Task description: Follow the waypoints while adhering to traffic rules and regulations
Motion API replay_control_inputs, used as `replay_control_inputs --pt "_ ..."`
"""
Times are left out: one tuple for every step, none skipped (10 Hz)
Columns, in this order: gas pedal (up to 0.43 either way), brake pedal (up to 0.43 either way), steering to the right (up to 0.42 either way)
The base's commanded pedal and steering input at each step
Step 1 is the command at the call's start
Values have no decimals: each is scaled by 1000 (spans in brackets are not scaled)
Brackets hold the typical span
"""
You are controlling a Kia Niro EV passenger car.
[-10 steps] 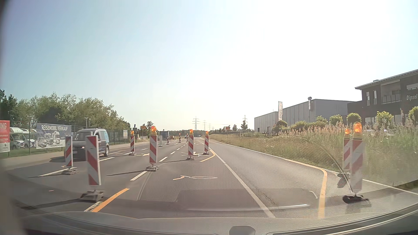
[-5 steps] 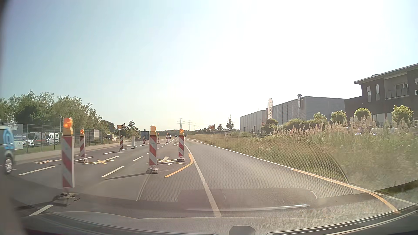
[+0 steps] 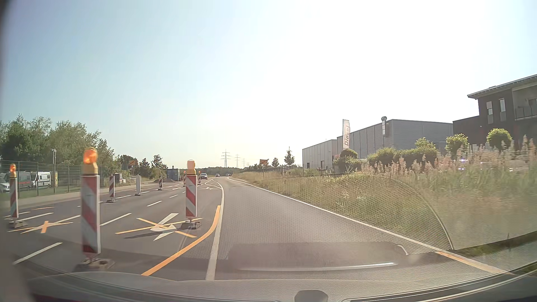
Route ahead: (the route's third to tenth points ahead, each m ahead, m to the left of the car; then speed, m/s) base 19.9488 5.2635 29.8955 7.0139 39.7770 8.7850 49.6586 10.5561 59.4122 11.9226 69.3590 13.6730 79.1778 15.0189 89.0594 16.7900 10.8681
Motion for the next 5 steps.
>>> replay_control_inputs --pt "150 18 -19" --pt "157 18 -25" --pt "169 18 -32" --pt "177 18 -37" --pt "189 18 -40"
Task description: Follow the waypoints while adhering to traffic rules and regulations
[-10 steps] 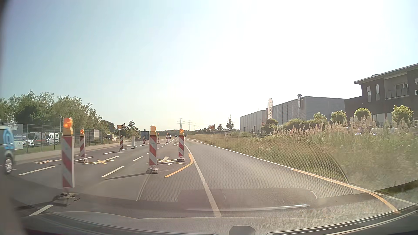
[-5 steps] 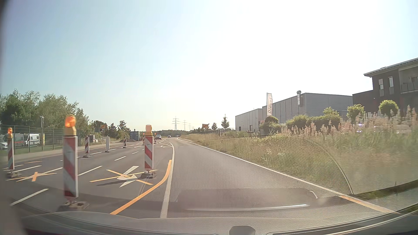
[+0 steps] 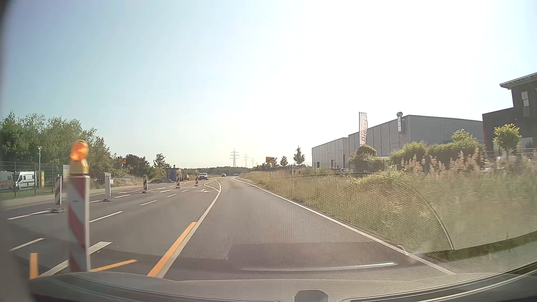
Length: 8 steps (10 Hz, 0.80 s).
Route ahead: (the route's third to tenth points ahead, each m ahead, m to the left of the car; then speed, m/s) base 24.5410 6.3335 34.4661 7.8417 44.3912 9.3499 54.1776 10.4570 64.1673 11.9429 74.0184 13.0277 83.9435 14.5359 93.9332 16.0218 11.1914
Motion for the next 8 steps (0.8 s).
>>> replay_control_inputs --pt "189 18 -43" --pt "197 18 -44" --pt "197 18 -44" --pt "209 18 -44" --pt "209 18 -44" --pt "220 18 -43" --pt "220 18 -42" --pt "220 18 -39"
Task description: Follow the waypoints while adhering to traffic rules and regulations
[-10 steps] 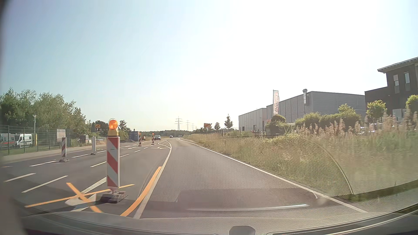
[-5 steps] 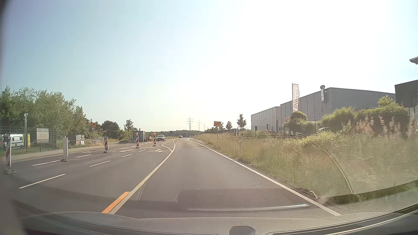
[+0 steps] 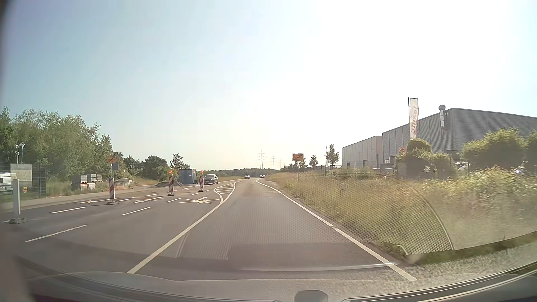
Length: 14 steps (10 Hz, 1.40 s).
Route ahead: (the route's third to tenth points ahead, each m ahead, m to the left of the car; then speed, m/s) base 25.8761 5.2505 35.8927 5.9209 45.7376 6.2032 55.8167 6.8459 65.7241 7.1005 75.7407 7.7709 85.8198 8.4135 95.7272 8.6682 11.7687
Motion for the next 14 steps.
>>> replay_control_inputs --pt "220 18 -38" --pt "220 18 -37" --pt "220 18 -36" --pt "220 18 -34" --pt "220 18 -34" --pt "220 18 -32" --pt "220 18 -31" --pt "220 18 -29" --pt "220 18 -27" --pt "220 18 -24" --pt "220 18 -22" --pt "220 18 -21" --pt "220 18 -20" --pt "220 18 -17"
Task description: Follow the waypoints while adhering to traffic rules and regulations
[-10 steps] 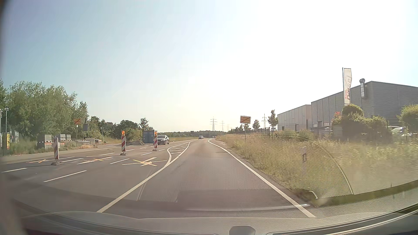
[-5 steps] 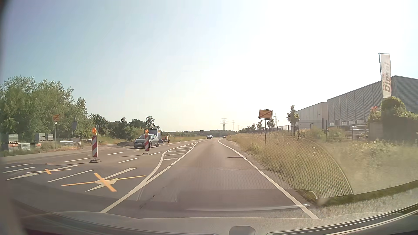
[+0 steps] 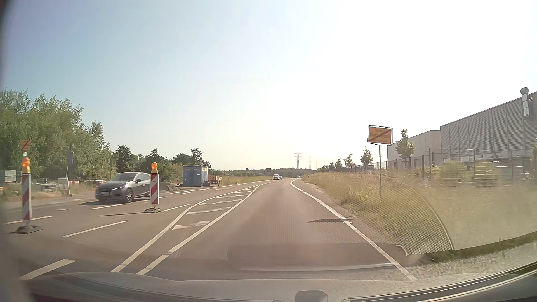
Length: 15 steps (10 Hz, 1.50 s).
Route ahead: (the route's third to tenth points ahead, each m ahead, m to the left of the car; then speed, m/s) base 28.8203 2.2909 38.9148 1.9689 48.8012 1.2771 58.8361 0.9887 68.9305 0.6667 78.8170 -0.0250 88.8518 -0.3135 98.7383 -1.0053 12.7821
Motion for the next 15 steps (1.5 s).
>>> replay_control_inputs --pt "220 18 -14" --pt "209 18 -11" --pt "209 18 -6" --pt "209 18 -2" --pt "209 18 0" --pt "189 18 0" --pt "189 18 1" --pt "189 18 1" --pt "189 18 2" --pt "189 18 5" --pt "189 18 8" --pt "177 18 7" --pt "177 18 7" --pt "177 18 6" --pt "169 12 5"
